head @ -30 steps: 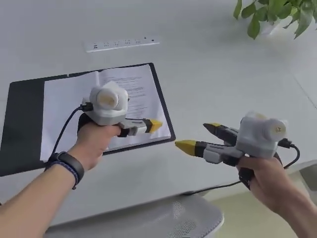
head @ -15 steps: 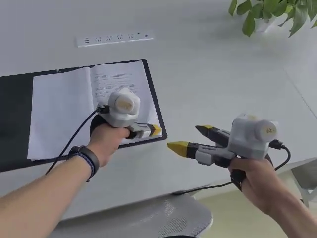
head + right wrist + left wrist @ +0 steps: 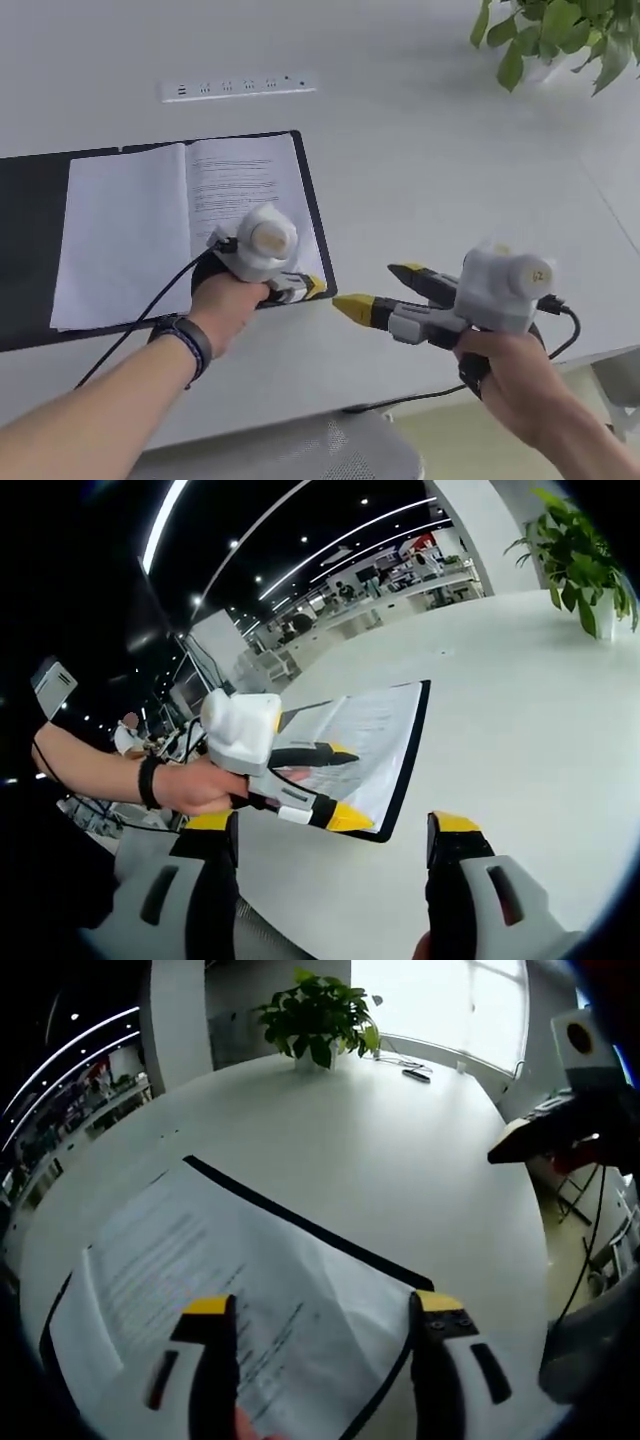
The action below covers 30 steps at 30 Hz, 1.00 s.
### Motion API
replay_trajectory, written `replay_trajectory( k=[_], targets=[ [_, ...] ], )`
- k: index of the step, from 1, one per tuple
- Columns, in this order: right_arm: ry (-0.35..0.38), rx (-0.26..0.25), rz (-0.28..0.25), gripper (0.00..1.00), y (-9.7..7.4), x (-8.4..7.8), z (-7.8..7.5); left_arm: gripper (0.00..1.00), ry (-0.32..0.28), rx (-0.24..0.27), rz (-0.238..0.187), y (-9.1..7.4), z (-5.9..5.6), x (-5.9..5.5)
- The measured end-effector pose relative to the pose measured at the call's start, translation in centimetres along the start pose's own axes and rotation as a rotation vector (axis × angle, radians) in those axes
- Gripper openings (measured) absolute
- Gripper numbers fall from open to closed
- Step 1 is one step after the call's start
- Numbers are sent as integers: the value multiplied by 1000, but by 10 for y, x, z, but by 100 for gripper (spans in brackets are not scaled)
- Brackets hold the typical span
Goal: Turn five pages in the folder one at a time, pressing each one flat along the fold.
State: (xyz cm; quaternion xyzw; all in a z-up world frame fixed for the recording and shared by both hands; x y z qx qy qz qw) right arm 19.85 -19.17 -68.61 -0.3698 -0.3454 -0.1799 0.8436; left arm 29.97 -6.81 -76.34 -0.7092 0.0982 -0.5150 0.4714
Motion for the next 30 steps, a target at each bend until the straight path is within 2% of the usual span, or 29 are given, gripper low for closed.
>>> replay_trajectory(
  k=[6, 12, 22, 30],
  targets=[
    [3, 3, -2, 75, 2, 1, -3, 66, -26, -8, -12, 0, 5, -2],
    [5, 3, 6, 74, 3, -1, -7, 64, 0, 2, -11, 1, 5, -3],
    [18, 5, 5, 72, 6, -2, -11, 59, -4, 3, -31, 1, 9, -5],
    [11, 17, 5, 71, 17, 7, -13, 55, -29, 6, -45, -2, 10, -5]
  ],
)
Point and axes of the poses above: the centre of the closed fingertips' face, and the gripper's own axes: y roughly forward along the fingers, z roughly to its left, x roughly out of its top, the point moved 6 cm from there along -y, roughly backward along the fingers, and after that the axes turned 5 degrees about z, right-handed, at the moved point
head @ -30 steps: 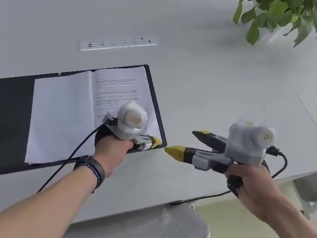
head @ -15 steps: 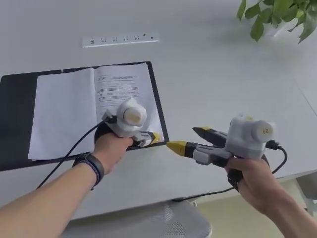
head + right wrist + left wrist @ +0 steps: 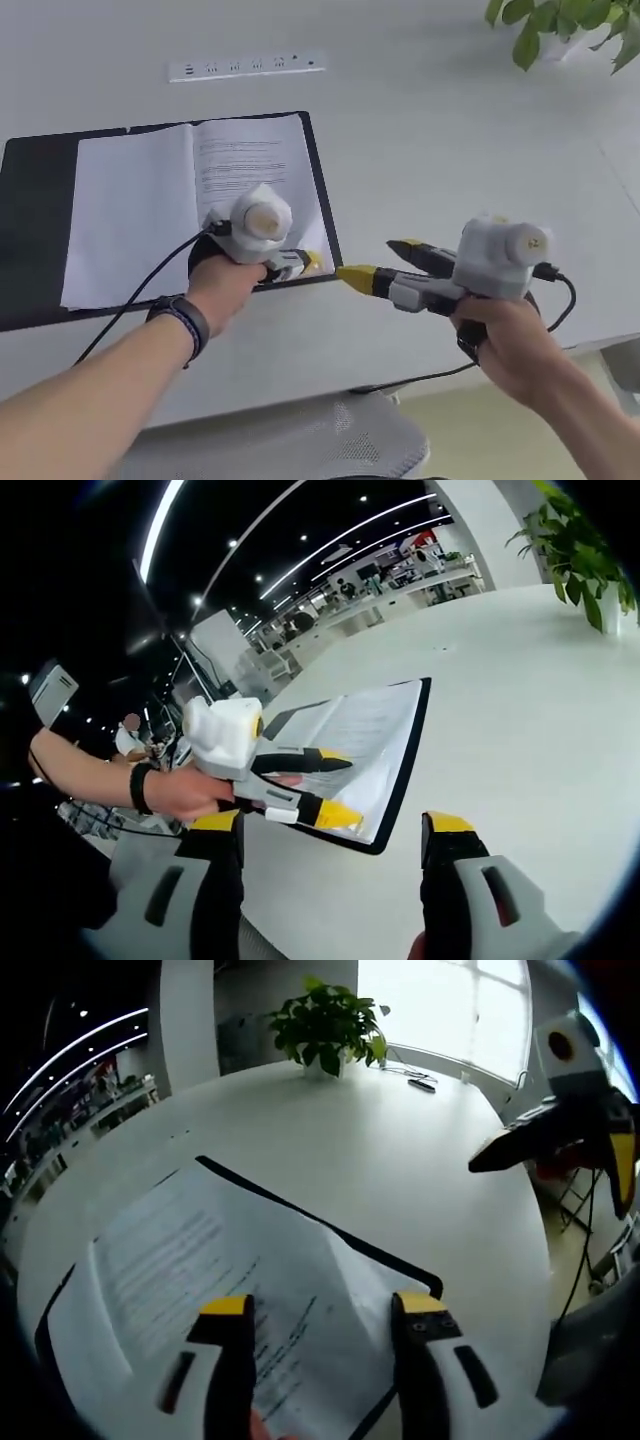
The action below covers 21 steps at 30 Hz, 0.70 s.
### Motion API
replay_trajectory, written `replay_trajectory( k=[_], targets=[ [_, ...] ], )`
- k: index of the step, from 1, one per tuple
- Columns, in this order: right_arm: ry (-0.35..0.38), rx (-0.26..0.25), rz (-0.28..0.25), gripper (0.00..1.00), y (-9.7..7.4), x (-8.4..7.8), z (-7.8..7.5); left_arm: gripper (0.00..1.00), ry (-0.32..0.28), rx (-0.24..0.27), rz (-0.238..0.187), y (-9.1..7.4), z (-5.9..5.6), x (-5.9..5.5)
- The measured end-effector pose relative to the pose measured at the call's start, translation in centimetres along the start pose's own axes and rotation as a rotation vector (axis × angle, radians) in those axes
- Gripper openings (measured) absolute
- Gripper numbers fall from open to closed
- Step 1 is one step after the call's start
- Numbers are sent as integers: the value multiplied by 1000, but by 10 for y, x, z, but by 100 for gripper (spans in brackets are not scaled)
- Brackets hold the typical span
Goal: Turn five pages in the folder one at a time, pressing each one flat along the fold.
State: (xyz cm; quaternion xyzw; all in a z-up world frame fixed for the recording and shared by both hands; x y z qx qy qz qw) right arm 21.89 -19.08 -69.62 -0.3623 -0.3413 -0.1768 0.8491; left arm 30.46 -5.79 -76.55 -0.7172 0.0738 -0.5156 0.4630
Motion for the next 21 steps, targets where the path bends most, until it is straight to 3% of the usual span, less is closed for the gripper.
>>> replay_trajectory(
  k=[13, 21],
  targets=[
    [-6, 60, -2, 65, 43, 27, -10, 49, -33, 5, -20, -1, 4, -1],
    [28, 101, 16, 59, 73, 33, -16, 49, -37, 9, -25, -1, 5, -1]
  ],
)
Point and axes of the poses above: the centre of the closed fingertips' face, and the gripper's own axes: y roughly forward along the fingers, z roughly to its left, x roughly out of its top, the point moved 6 cm from there along -y, roughly backward along the fingers, and after that the axes turned 5 degrees about z, right-handed, at the moved point
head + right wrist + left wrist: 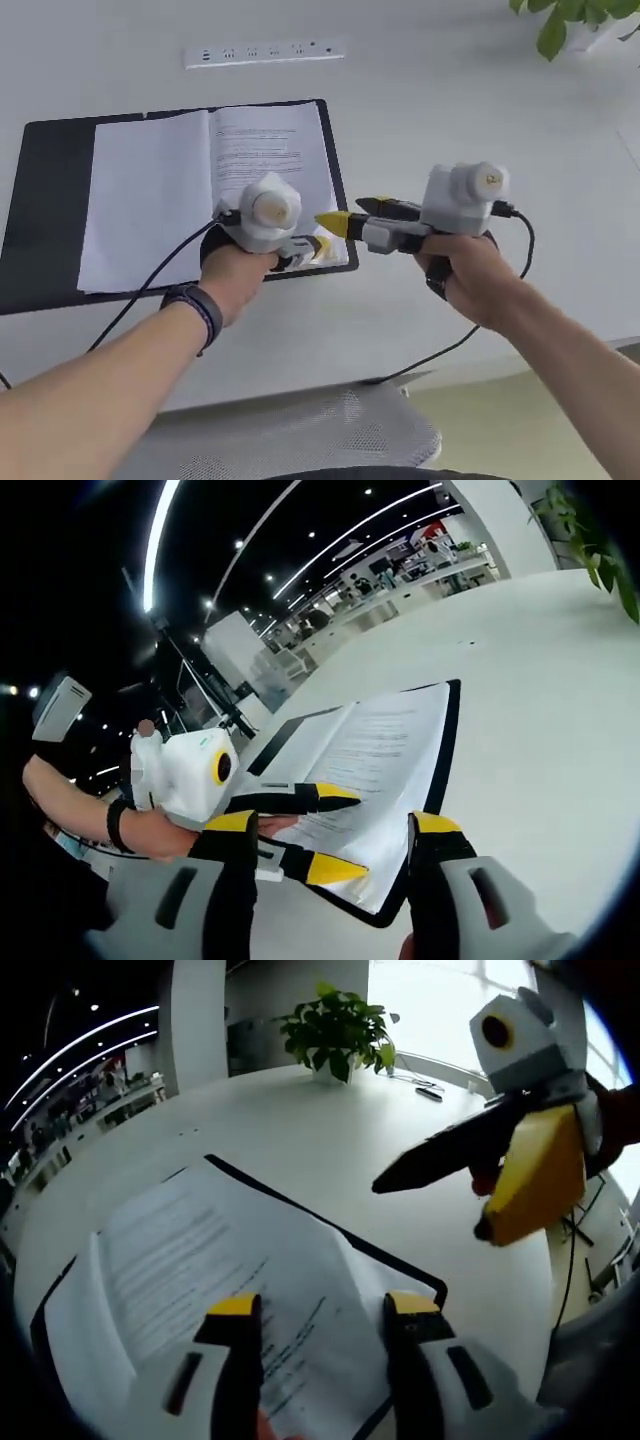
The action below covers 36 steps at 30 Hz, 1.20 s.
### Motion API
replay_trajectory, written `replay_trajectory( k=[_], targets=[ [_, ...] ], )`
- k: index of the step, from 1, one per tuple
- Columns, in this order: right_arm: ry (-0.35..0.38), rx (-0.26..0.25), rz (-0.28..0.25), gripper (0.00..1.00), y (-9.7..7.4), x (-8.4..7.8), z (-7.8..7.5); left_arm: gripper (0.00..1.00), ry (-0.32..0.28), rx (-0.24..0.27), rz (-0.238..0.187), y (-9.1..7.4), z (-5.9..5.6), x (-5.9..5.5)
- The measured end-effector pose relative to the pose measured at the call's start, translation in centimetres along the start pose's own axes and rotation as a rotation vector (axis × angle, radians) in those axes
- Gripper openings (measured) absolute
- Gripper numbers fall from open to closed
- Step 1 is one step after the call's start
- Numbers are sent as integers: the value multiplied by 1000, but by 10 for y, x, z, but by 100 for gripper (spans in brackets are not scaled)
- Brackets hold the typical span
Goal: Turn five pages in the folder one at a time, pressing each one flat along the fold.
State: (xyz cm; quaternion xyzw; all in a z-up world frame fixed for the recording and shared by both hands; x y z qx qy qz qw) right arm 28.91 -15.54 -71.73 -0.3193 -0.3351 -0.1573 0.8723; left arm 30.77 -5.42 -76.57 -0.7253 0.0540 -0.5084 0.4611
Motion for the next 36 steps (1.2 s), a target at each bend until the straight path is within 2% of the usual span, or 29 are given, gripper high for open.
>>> replay_trajectory(
  k=[6, 19, 27, 36],
  targets=[
    [39, 23, 18, 56, 13, -1, -8, 49, 0, -1, -1, 1, 0, 0],
    [121, 54, 17, 50, 24, -1, -16, 49, -4, -1, -3, 1, 0, 0],
    [141, 71, 25, 43, 29, -6, -5, 50, -7, -2, -1, 1, 0, 0],
    [161, 68, 26, 29, 27, -8, -6, 50, -20, -10, 0, 0, 0, 1]
  ],
)
Point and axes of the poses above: the centre of the closed fingertips' face, and the gripper's own axes: y roughly forward along the fingers, z roughly to its left, x roughly out of its top, the point moved 6 cm from there along -y, roughly backward along the fingers, and after that the axes turned 5 degrees about z, right-handed, at the moved point
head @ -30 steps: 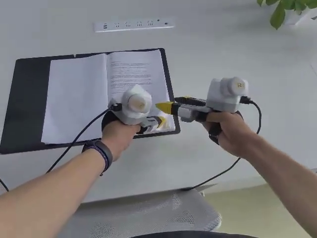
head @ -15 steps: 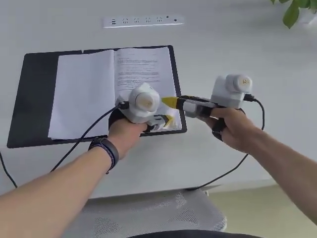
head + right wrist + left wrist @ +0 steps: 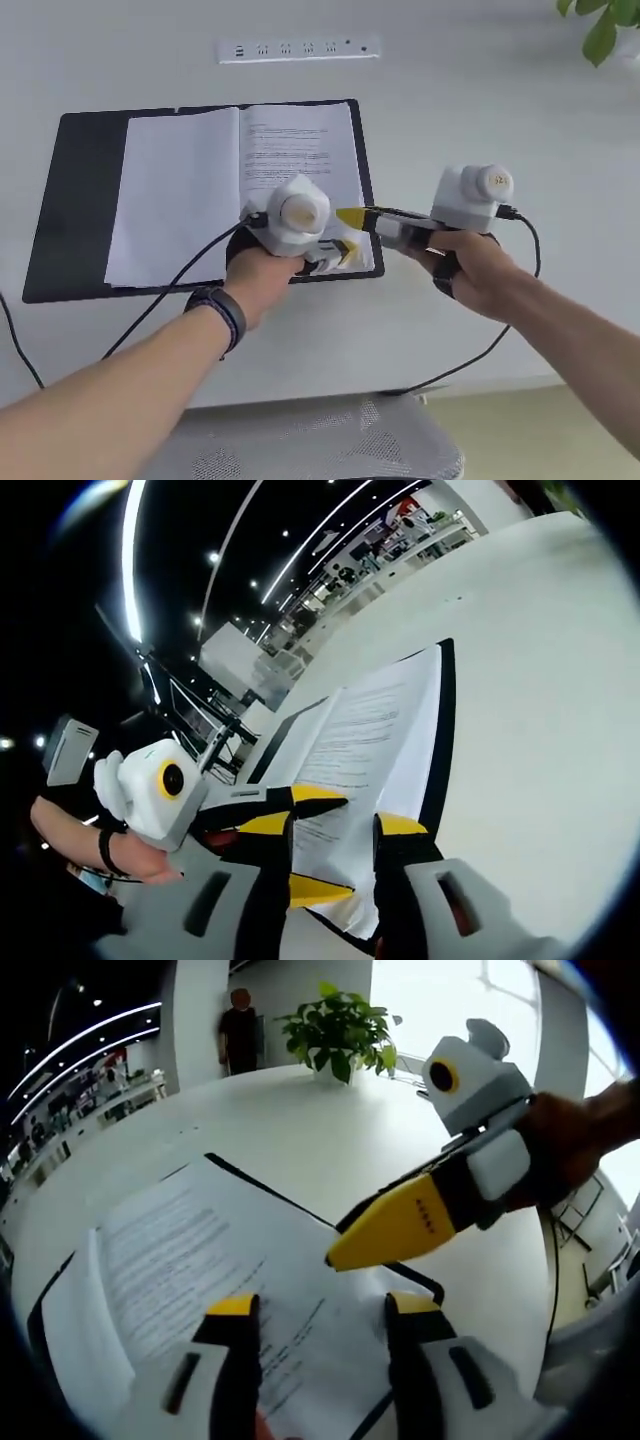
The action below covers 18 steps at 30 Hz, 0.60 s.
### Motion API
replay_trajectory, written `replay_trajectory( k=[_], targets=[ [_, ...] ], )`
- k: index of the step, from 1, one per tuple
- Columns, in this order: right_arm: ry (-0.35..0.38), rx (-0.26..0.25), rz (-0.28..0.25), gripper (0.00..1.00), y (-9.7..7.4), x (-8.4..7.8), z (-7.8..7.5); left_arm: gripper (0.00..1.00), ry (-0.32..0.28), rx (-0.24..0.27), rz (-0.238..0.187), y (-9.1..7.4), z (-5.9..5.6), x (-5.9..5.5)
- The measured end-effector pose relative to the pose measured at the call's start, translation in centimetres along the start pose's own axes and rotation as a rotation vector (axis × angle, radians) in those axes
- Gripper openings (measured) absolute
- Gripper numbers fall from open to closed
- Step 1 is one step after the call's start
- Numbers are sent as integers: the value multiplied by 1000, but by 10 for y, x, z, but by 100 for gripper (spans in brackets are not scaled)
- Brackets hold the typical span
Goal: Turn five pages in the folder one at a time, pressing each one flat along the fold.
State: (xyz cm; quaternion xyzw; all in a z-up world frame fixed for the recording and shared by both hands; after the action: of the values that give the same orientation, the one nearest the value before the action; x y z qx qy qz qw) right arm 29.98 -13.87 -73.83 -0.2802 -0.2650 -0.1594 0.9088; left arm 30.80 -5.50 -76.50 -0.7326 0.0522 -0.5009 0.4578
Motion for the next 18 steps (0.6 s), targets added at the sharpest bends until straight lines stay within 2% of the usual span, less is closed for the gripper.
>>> replay_trajectory(
  k=[3, 10, 14, 18],
  targets=[
    [-6, -8, 9, 20, -1, -1, -3, 51, 0, -6, 4, 0, -1, 0],
    [-2, 1, 13, 8, 0, 1, -2, 53, -5, -23, 5, -1, -4, -1],
    [-5, -6, 19, 2, 1, 0, -3, 55, -7, -30, 4, -2, -5, 0],
    [6, -7, 17, 1, 1, 1, -4, 58, -5, -37, 5, -3, -6, 0]
  ],
)
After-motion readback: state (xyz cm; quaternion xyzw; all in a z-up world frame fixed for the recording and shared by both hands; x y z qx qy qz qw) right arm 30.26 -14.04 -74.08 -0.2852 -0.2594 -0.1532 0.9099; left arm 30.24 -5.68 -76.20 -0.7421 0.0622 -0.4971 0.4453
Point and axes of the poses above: the centre of the closed fingertips' face, and the gripper's own axes: y roughly forward along the fingers, z roughly to its left, x roughly out of its top, the point moved 6 cm from there along -y, roughly backward along the fingers, and after that the axes turned 5 degrees about z, right-handed, at the moved point
